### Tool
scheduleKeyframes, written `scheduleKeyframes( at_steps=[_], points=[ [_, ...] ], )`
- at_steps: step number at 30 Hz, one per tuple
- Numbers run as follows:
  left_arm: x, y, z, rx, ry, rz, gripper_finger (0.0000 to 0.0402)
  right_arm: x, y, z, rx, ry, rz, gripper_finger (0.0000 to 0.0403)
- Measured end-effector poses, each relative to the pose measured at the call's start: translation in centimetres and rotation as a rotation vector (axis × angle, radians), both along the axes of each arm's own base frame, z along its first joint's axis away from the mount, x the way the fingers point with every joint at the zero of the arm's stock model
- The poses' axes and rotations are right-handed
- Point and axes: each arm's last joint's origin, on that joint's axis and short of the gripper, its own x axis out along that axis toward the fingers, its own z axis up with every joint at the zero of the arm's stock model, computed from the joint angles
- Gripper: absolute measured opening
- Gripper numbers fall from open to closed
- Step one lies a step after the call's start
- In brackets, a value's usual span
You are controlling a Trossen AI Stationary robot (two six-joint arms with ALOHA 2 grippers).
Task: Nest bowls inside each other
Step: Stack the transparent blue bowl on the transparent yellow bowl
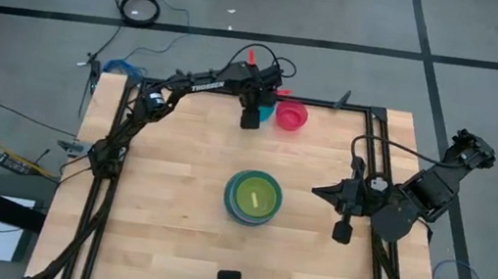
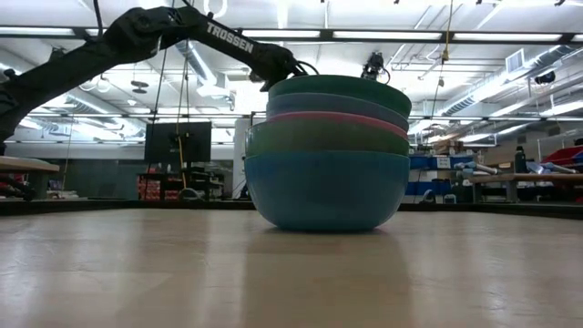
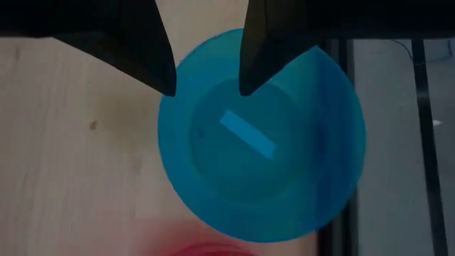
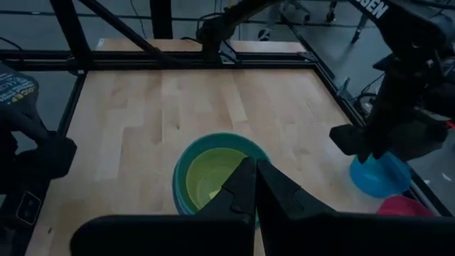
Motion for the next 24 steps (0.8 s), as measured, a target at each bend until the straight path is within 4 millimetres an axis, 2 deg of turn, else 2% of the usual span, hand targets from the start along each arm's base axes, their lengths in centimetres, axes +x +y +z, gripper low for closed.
scheduleKeyframes(
  at_steps=[13, 21, 24],
  points=[
    [0.4, -0.9, -0.8, -0.036, 0.033, -0.027, 0.0163, 0.0, 0.0, 0.0, -0.005, 0.001, 0.002, 0.0],
    [0.8, -0.8, -3.7, -0.068, 0.094, -0.041, 0.0161, 0.0, 0.0, 0.0, -0.006, 0.001, 0.002, 0.0],
    [0.8, -0.7, -4.7, -0.069, 0.135, -0.042, 0.0141, 0.0, 0.0, 0.0, -0.006, 0.001, 0.001, 0.0]
  ],
)
